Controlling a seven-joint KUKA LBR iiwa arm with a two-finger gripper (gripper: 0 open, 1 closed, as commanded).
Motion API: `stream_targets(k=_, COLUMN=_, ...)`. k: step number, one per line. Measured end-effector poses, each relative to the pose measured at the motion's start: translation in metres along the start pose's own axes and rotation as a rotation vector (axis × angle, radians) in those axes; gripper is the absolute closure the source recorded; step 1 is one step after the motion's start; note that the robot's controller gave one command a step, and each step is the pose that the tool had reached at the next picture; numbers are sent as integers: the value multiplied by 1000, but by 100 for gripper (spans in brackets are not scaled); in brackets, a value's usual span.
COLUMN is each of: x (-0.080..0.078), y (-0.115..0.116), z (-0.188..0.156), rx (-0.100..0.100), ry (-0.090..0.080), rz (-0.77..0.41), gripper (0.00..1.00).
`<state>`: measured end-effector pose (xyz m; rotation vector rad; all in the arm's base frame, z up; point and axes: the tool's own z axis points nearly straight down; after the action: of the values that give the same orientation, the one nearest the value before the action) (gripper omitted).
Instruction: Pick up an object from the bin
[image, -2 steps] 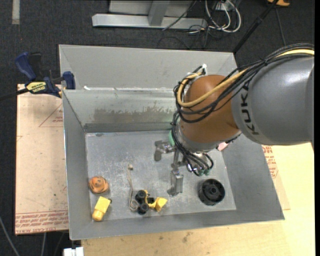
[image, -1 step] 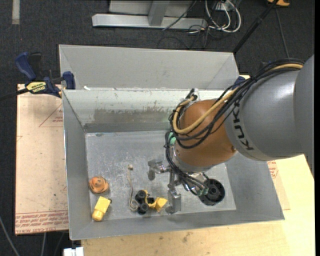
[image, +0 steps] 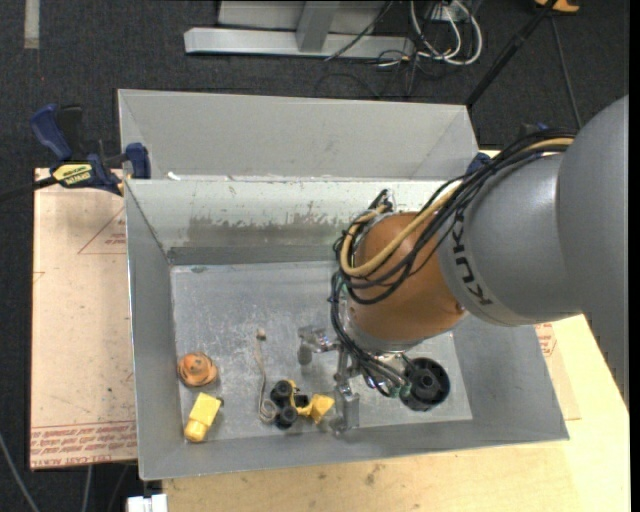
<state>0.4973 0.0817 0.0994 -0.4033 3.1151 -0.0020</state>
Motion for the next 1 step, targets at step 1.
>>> stream_targets(k=1, x=-7, y=38, z=22, rx=-2, ry=-4, rz=67, gripper=0)
